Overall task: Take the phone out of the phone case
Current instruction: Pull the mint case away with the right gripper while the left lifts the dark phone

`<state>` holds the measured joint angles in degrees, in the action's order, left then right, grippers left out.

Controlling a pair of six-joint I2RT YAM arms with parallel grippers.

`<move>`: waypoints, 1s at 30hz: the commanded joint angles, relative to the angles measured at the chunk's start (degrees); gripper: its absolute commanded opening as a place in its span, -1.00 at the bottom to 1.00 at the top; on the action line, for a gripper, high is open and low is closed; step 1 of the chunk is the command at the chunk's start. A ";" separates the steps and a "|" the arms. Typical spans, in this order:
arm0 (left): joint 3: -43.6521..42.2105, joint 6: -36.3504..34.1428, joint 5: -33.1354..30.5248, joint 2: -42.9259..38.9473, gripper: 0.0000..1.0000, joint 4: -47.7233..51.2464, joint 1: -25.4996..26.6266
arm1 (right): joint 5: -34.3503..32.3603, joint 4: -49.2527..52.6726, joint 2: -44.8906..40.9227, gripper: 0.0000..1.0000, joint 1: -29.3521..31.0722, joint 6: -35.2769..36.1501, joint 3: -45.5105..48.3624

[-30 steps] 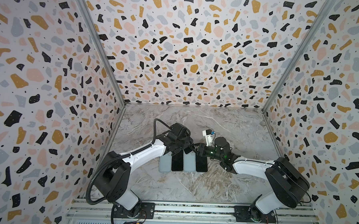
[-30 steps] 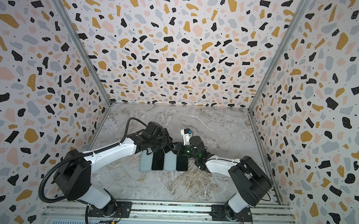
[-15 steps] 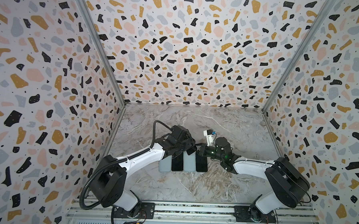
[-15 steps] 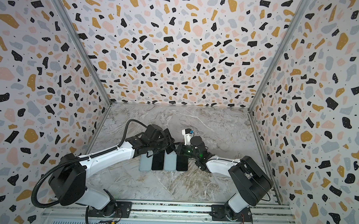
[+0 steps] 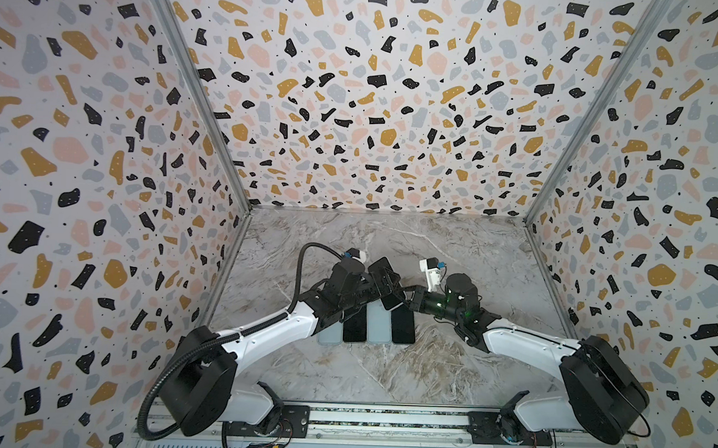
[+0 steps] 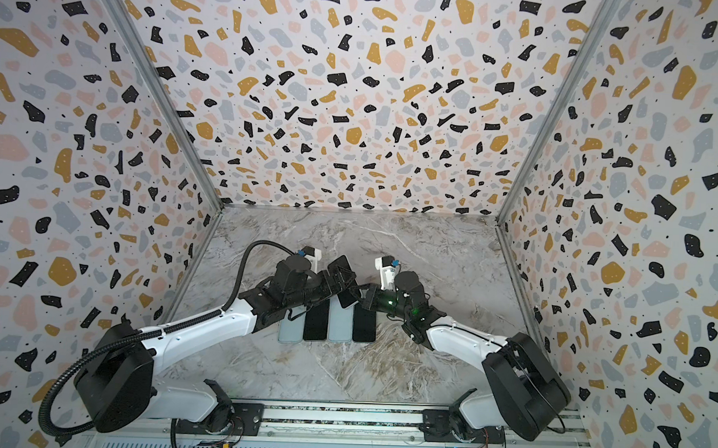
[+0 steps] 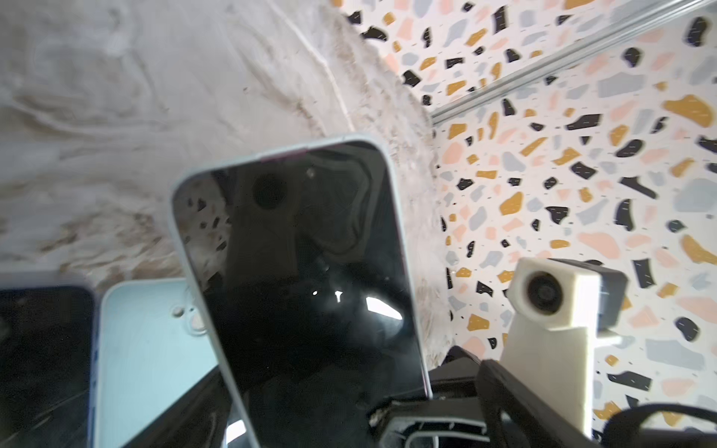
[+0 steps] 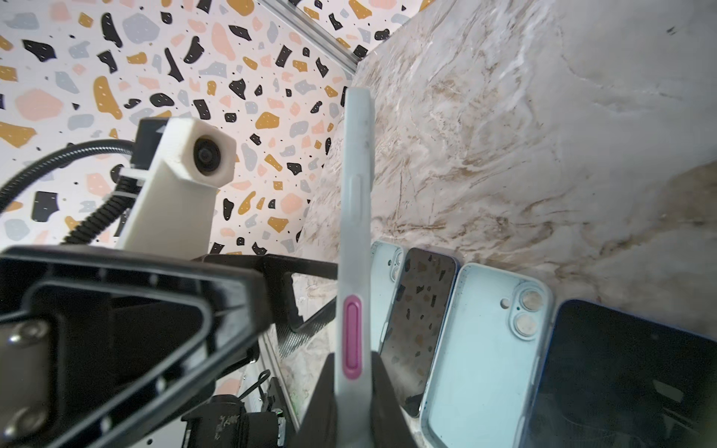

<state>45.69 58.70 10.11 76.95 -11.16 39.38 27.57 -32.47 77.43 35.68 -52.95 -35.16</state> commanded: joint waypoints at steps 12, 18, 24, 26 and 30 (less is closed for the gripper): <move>-13.03 6.69 15.03 2.19 1.00 -56.72 -4.68 | 16.23 3.18 -14.42 -1.00 -10.06 -3.63 -1.49; -13.51 15.94 20.56 9.36 0.98 -76.41 -5.89 | 18.35 1.86 -15.86 -1.00 -11.39 -5.26 -0.63; -12.51 23.78 21.78 17.28 0.75 -89.56 -5.89 | 19.43 0.06 -15.99 -1.00 -11.35 -6.55 -0.19; -12.21 25.53 21.63 19.16 0.64 -92.24 -5.89 | 19.47 -0.46 -16.05 -1.00 -11.40 -6.94 0.13; -11.94 26.51 21.22 20.99 0.46 -93.85 -5.89 | 19.44 -1.08 -16.07 -1.00 -11.39 -7.24 0.52</move>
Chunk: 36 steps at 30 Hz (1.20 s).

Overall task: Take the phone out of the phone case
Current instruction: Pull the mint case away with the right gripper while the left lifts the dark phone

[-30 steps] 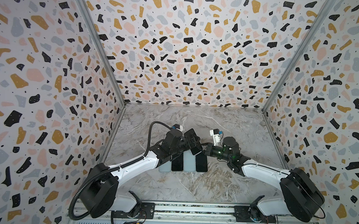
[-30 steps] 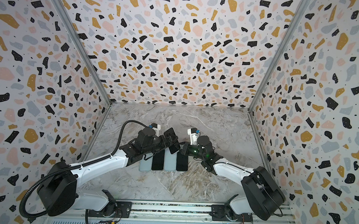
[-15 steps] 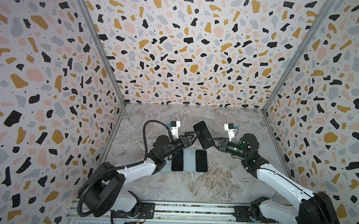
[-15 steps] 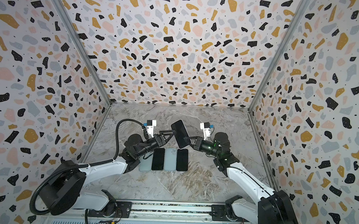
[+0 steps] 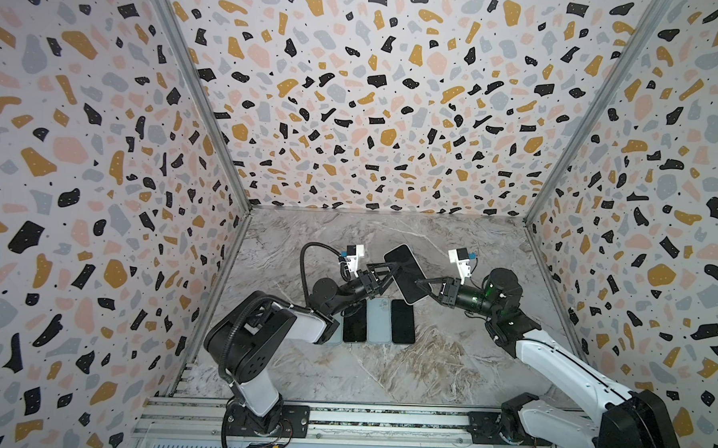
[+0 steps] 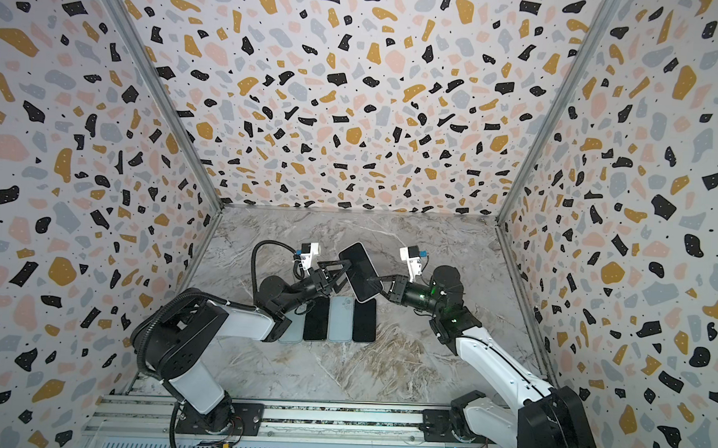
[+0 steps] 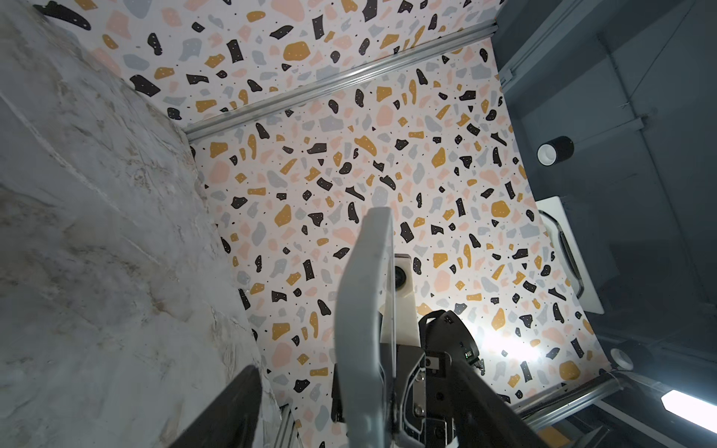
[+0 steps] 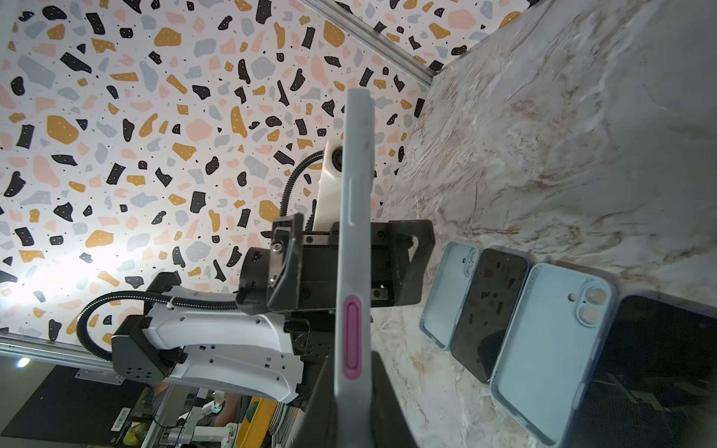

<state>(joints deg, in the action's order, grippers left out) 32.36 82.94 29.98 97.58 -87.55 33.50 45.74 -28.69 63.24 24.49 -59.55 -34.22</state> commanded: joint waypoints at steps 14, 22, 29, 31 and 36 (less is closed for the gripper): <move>1.74 3.54 1.75 2.00 -0.35 -18.12 0.01 | 1.40 -6.11 -0.95 -1.00 -0.23 -1.09 -0.28; 2.09 4.07 2.54 1.08 -0.65 -18.01 0.08 | 1.59 -5.91 -0.77 -1.00 -0.22 -0.24 -0.46; 1.71 4.52 2.63 -1.24 -0.99 -17.95 0.08 | 1.61 -4.82 -1.41 -0.88 -0.39 1.82 -0.74; 1.66 3.36 2.18 -3.25 -1.00 -16.01 0.08 | 1.56 -4.65 -2.03 -0.64 -0.40 2.40 -0.68; 0.95 -3.57 -0.86 -11.94 -1.00 -5.11 0.08 | 0.92 -6.93 -4.59 0.25 -0.28 2.82 1.04</move>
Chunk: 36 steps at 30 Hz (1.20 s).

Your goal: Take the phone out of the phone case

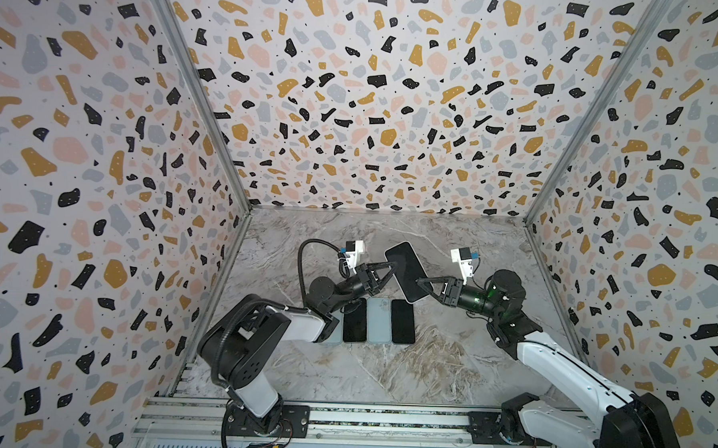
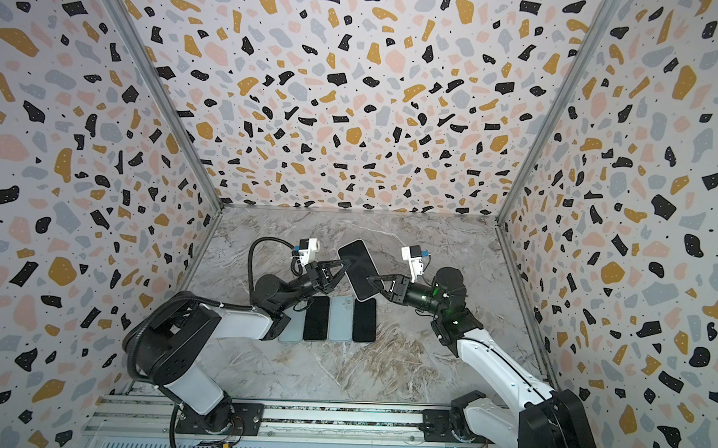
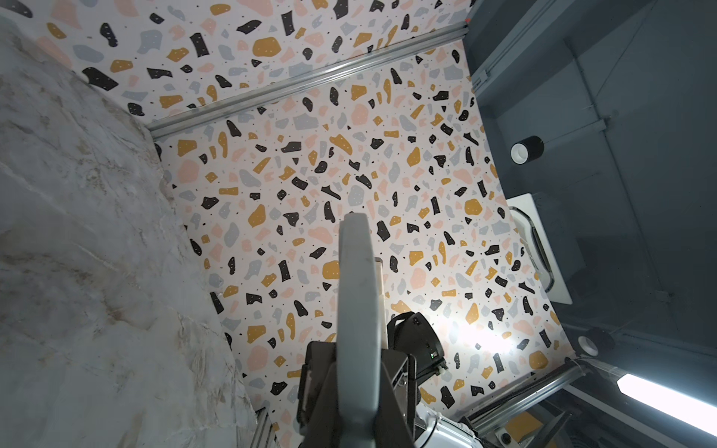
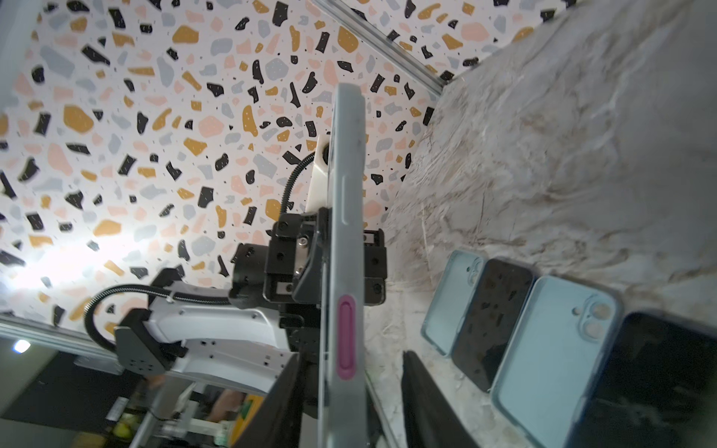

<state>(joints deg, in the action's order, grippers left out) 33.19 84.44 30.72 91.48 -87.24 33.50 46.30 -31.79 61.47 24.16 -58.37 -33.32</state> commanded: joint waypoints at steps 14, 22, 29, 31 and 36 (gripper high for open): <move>1.96 -23.42 -17.06 -32.52 -1.00 20.10 1.35 | -5.10 -30.11 -12.19 0.56 6.63 -0.46 10.95; 1.17 -23.40 -20.30 -32.51 -1.00 13.87 4.82 | -10.47 -36.37 -9.10 0.49 16.35 5.35 9.41; 0.93 -24.62 -23.63 -31.98 -1.00 11.83 8.76 | -10.82 -42.08 -3.03 0.32 19.03 5.52 7.57; 0.78 -25.18 -24.14 -32.16 -1.00 12.27 9.34 | -10.88 -43.79 -2.09 0.25 19.17 5.20 7.23; 0.25 -25.38 -24.74 -31.90 -1.00 11.73 9.92 | -11.23 -43.80 -0.97 0.10 19.64 5.54 5.87</move>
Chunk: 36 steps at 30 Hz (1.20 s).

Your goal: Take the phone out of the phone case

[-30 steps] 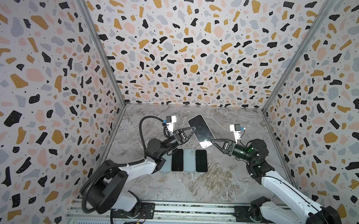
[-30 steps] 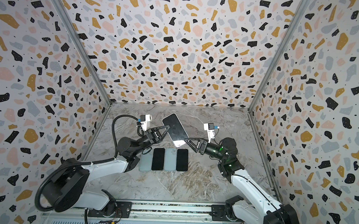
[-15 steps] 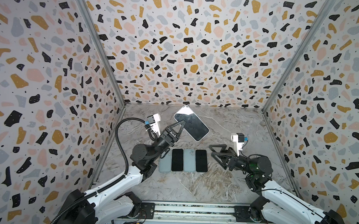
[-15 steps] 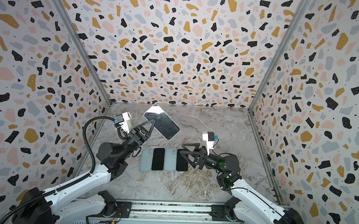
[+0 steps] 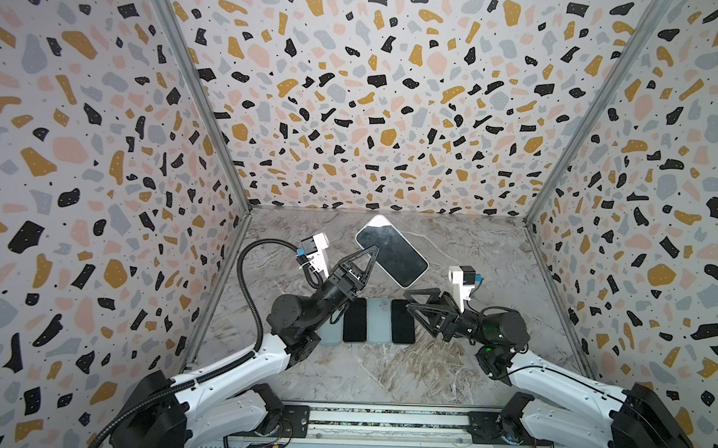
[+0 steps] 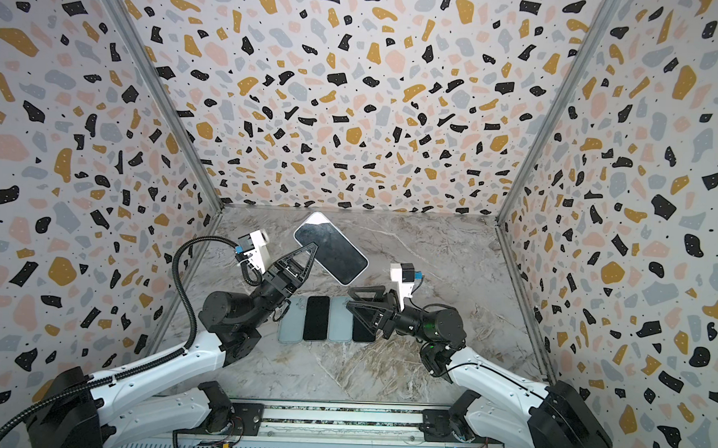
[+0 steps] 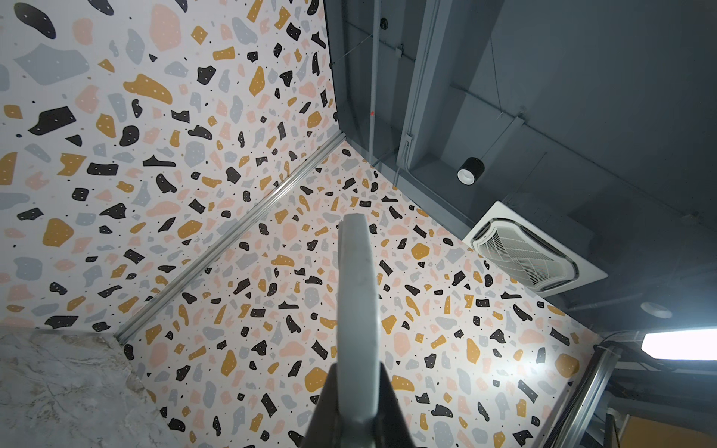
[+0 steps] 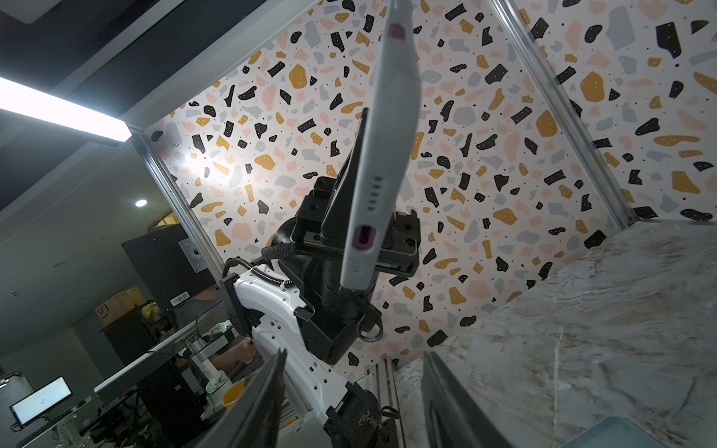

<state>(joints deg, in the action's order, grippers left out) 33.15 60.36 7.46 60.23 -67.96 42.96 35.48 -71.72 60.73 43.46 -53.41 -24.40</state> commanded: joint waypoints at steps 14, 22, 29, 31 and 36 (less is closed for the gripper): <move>0.08 -1.33 -1.06 -0.55 -1.00 -7.63 0.90 | -0.33 -3.86 3.69 -0.35 1.01 0.11 -6.43; -0.10 -1.47 -1.29 -0.48 -1.00 -7.45 0.99 | 0.18 -6.54 4.14 -0.42 1.01 -0.67 -6.59; -0.10 -1.47 -1.07 -0.38 -1.00 -7.45 0.98 | -0.24 -5.63 3.74 -0.42 1.01 -0.23 -6.71; -0.10 -1.47 -0.91 -0.29 -1.00 -7.45 1.07 | -0.27 -5.53 3.82 -0.43 1.01 -0.12 -6.93; -0.10 -1.47 -0.72 -0.12 -1.00 -7.57 1.16 | -0.33 -5.44 4.13 -0.49 1.01 -0.21 -7.28</move>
<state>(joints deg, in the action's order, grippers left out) 32.99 59.55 6.52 60.45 -69.12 43.77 35.07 -75.37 65.28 44.16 -53.69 -28.69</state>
